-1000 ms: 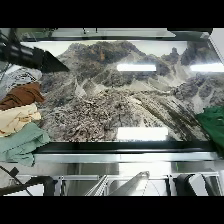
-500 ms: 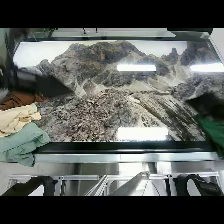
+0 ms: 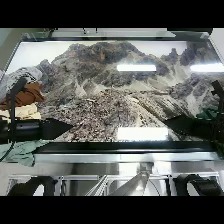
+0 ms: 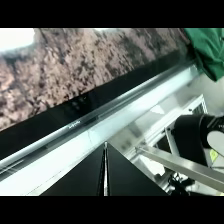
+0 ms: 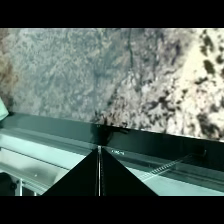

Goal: Fold the shirts.

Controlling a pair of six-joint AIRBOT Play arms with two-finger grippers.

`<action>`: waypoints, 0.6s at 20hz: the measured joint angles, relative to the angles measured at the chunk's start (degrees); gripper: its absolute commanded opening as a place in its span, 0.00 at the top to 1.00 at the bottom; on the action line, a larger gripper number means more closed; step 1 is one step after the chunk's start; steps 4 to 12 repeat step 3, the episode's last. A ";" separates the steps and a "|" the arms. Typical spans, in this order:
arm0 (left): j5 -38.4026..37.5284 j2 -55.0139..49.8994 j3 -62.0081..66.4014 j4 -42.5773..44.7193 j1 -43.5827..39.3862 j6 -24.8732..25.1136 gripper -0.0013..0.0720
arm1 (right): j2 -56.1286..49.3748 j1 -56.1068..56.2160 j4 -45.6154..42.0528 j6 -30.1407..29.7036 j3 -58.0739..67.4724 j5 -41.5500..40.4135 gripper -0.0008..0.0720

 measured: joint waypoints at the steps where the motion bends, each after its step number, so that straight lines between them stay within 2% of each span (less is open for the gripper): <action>1: 0.17 1.01 -0.66 -0.07 1.05 -0.44 0.96 | -0.02 0.15 0.17 0.31 -0.07 0.15 0.96; 12: 0.37 2.40 -1.49 -0.11 2.71 -0.63 0.96 | -0.02 0.31 0.20 0.31 -0.13 0.24 0.96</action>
